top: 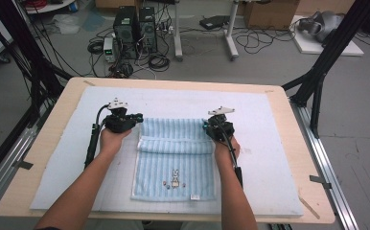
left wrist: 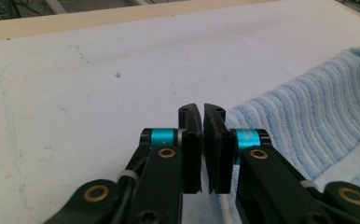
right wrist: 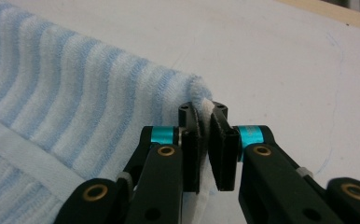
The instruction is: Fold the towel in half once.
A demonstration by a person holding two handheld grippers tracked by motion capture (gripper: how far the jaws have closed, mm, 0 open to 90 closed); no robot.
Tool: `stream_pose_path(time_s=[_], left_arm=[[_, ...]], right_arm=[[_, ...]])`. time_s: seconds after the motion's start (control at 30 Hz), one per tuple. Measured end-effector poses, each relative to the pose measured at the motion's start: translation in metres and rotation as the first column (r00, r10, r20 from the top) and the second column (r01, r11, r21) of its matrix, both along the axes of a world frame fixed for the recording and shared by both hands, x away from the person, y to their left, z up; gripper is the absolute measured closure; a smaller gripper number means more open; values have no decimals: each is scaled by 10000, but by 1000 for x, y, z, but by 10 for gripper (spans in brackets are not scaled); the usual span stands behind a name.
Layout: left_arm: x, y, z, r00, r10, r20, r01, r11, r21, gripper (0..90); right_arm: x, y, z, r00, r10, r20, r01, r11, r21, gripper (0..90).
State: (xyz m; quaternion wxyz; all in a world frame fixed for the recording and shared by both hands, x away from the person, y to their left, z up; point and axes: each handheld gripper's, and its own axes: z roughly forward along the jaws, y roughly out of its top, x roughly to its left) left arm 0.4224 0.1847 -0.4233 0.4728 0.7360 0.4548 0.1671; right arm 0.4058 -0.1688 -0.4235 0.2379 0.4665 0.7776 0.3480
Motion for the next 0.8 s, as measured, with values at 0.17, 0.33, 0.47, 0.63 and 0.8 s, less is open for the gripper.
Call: stream_pose_path(time_s=[0.17, 0.33, 0.47, 0.63, 0.8], left_arm=[[-5, 6, 1, 9997, 144, -182, -149, 9995, -268, 505], [-15, 12, 2, 9988, -160, -459, 139, 9989, -445, 471], [-26, 14, 0, 9982, -411, -426, 381, 9969, -688, 472], [-35, 12, -3, 9924, -985, -735, 925, 9924, -814, 473], [-42, 3, -10, 9894, -1194, -827, 1144, 9914, -629, 489]], right_arm=[[-3, -5, 2, 9998, -210, 71, 207, 9992, 329, 536], [-13, -14, 5, 9997, -229, -7, 229, 9977, 641, 477], [-22, -22, 7, 9999, -77, -129, 88, 9959, 903, 451], [-33, -28, 9, 9995, 293, -145, -270, 9897, 1405, 455], [-37, -23, 5, 9934, 1018, -536, -944, 9875, 1263, 477]])
